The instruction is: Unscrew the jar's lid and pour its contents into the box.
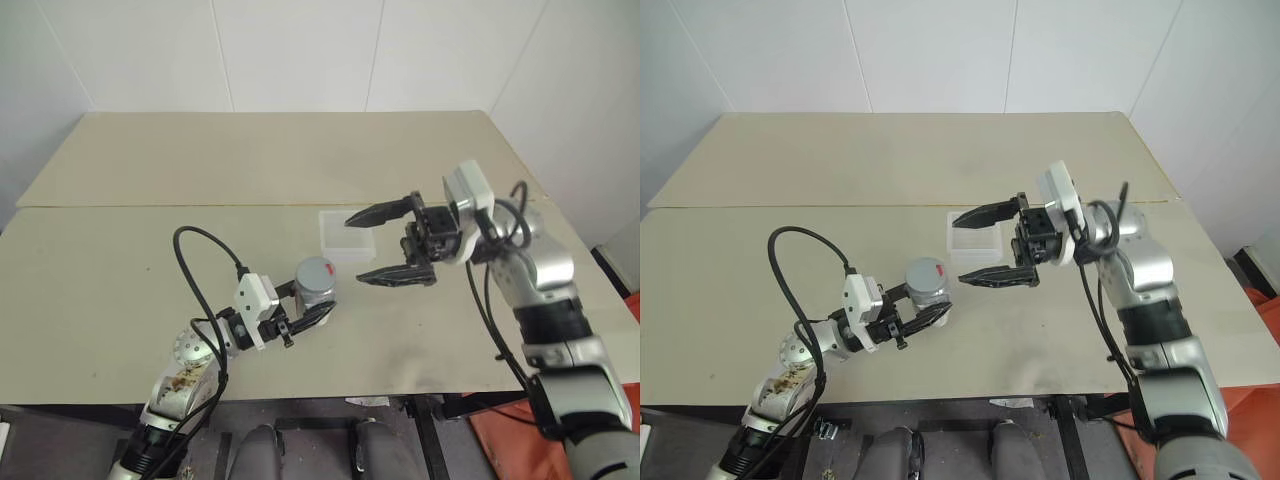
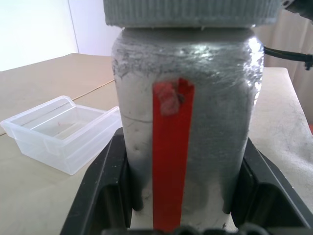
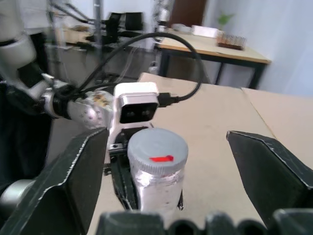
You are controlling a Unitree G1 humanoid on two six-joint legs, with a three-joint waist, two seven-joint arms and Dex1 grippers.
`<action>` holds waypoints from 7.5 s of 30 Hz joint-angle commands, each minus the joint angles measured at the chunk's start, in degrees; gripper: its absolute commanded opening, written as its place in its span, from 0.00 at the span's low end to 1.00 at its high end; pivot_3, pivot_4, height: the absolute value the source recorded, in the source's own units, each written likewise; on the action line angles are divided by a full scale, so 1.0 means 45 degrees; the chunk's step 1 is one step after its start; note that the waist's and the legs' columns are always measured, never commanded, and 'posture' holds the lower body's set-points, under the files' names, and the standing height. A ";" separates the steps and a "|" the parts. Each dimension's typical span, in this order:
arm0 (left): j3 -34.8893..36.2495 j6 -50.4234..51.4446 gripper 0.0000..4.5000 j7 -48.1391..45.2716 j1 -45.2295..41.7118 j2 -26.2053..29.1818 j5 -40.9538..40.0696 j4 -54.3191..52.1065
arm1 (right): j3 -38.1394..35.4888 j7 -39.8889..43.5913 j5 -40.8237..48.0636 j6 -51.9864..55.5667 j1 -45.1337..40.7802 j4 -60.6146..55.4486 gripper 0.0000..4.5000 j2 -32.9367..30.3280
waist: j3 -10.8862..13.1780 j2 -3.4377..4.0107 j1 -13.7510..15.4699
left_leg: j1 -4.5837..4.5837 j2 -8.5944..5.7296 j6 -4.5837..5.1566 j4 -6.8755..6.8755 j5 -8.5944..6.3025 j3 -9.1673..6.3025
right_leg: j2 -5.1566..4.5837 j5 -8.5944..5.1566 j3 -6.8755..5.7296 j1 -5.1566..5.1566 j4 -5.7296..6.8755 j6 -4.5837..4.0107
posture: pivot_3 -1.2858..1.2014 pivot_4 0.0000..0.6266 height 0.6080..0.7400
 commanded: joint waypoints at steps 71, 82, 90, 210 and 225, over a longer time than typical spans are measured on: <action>0.0485 -0.0772 0.47 0.0361 -0.0701 -0.1060 -0.0078 0.0090 | -0.0349 -0.4332 -0.0931 0.1076 0.4042 -0.3306 0.99 0.1105 | 0.0000 -0.0001 0.0021 | 0.0003 -0.0009 0.0001 0.0024 0.0001 -0.0003 | 0.0001 -0.0015 0.0010 0.0018 -0.0009 0.0041 | 0.52 0.24 1.00; 0.0520 -0.0859 0.47 0.0346 -0.0582 -0.1036 -0.0016 0.0183 | -0.1242 -0.4342 -0.0689 0.0630 0.4193 -0.3237 0.99 0.1195 | 0.0000 -0.0001 0.0018 | 0.0007 -0.0008 0.0000 0.0023 0.0001 -0.0004 | 0.0003 -0.0012 0.0009 0.0019 -0.0005 0.0036 | 0.52 0.24 1.00; 0.0673 -0.0787 0.47 0.0518 -0.0756 -0.1215 -0.0218 0.0001 | -0.1348 -0.3951 -0.1385 0.0230 0.4665 -0.2633 0.99 0.0504 | 0.0000 -0.0001 0.0022 | 0.0006 -0.0008 0.0001 0.0021 0.0001 -0.0004 | 0.0004 -0.0012 0.0010 0.0020 -0.0007 0.0035 | 0.52 0.24 1.00; 0.0620 -0.1504 0.46 0.0691 -0.1069 -0.1776 0.0337 0.1050 | -0.0552 -0.6467 -0.1047 0.1344 0.2530 -0.4498 1.00 0.2021 | 0.0000 0.0000 -0.0021 | 0.0012 -0.0007 0.0005 0.0024 0.0003 -0.0032 | 0.0021 -0.0010 0.0014 0.0019 -0.0001 0.0046 | 0.52 0.24 1.00; 0.0681 -0.1414 0.46 0.0841 -0.0894 -0.1923 0.0168 0.0744 | -0.0282 -0.6660 -0.2258 0.0535 0.2223 -0.3288 1.00 0.2642 | 0.0000 -0.0001 0.0019 | -0.0004 -0.0014 0.0005 0.0024 0.0003 -0.0023 | 0.0011 0.0009 0.0010 0.0020 -0.0018 0.0015 | 0.52 0.24 1.00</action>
